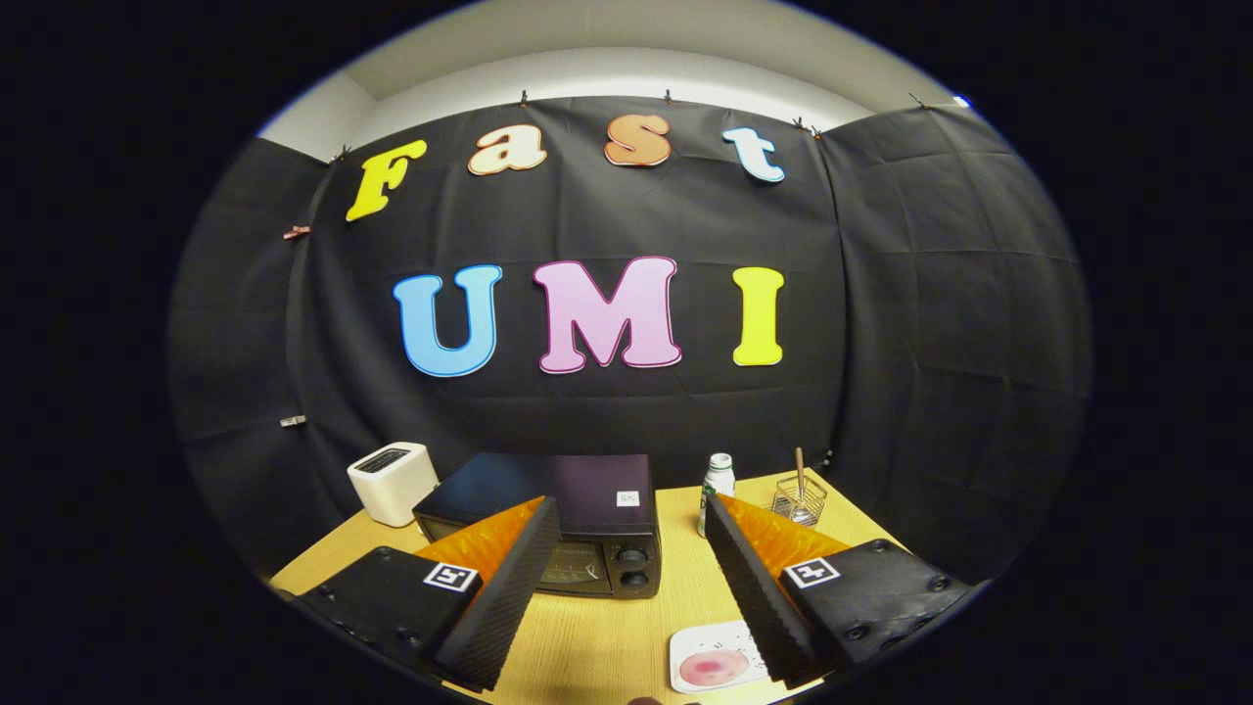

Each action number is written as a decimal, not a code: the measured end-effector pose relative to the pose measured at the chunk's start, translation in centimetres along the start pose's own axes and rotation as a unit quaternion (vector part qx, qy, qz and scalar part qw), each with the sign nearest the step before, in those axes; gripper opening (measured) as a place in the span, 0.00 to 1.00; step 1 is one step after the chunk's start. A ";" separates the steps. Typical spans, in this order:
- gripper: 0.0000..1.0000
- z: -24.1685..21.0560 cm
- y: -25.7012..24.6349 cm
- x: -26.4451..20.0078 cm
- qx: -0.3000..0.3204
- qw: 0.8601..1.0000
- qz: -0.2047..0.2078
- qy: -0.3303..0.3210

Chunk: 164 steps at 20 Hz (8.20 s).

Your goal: Open the toaster oven, put the food inside, and close the toaster oven door.

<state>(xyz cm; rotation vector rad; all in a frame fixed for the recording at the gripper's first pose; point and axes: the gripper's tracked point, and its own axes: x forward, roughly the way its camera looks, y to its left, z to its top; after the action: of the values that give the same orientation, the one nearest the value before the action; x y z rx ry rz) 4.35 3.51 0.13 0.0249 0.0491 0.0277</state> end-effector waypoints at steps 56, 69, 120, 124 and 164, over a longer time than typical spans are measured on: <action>0.99 -26.0 9.8 0.6 -0.050 0.956 0.037 0.286; 0.99 -17.5 -2.9 -0.2 -0.097 0.962 0.086 0.242; 0.05 -34.4 -19.4 -2.6 0.302 0.770 0.039 0.561; 0.05 -34.4 -19.1 -2.8 0.373 0.757 0.036 0.536; 0.05 -22.7 5.9 -1.7 0.444 0.821 0.002 0.360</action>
<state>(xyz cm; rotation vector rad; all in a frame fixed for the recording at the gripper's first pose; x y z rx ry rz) 1.41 9.94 -22.29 0.9602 0.8262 0.0139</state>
